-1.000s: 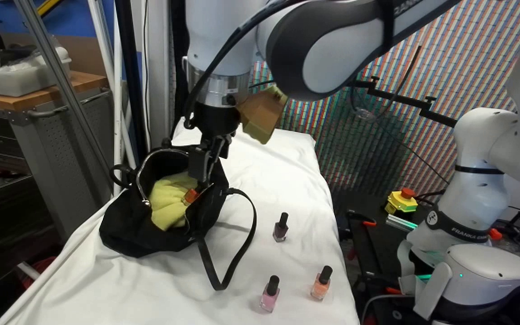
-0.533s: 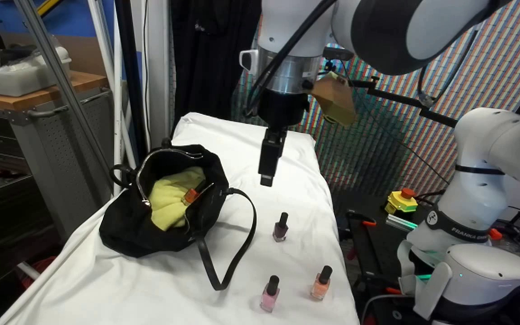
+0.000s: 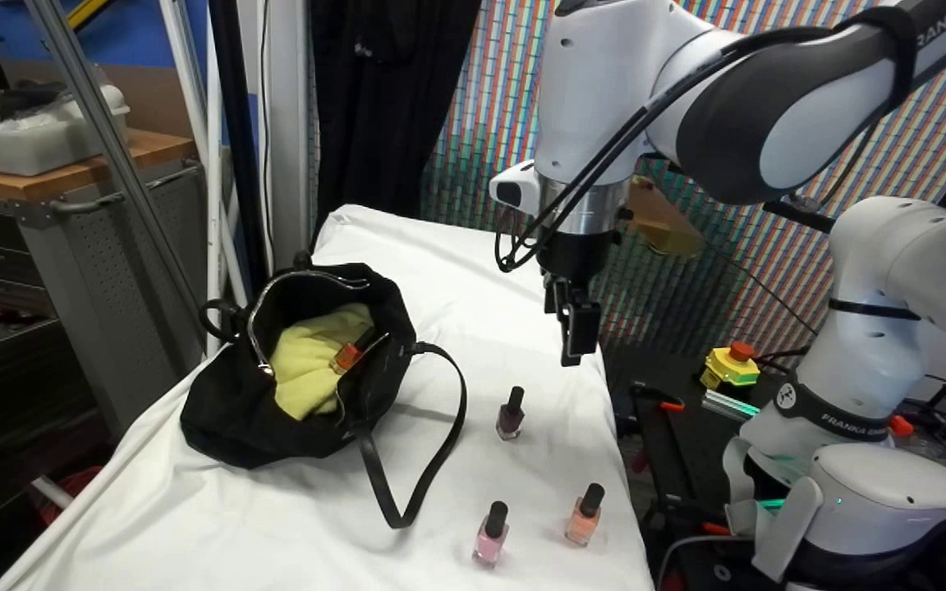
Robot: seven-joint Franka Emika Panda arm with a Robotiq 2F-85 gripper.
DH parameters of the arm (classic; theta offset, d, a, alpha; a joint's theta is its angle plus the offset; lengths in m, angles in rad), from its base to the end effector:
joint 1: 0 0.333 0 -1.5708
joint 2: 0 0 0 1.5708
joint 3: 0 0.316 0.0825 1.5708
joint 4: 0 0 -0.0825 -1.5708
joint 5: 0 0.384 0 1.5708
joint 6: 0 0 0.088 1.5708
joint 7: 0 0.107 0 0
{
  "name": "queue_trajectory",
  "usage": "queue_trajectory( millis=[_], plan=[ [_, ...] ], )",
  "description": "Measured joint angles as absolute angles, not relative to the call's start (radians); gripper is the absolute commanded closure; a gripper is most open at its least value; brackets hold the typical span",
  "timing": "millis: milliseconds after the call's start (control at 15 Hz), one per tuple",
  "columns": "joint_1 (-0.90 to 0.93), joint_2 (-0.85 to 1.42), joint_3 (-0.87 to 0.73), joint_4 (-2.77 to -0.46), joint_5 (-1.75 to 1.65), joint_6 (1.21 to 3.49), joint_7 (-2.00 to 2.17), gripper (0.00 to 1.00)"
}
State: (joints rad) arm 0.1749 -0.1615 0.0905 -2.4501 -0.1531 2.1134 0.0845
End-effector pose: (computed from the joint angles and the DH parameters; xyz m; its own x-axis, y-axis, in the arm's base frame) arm 0.4289 0.1090 0.3472 0.9533 0.2503 -0.1691 0.2751 -0.9506 0.1439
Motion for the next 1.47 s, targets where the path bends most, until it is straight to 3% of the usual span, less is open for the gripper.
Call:
queue_trajectory(
  millis=[467, 1467],
  plan=[
    [0.167, -0.147, 0.092, -2.544, -0.153, 2.199, -0.141, 0.00],
    [0.163, 0.053, 0.095, -2.572, -0.151, 2.570, -0.180, 0.00]
  ],
)
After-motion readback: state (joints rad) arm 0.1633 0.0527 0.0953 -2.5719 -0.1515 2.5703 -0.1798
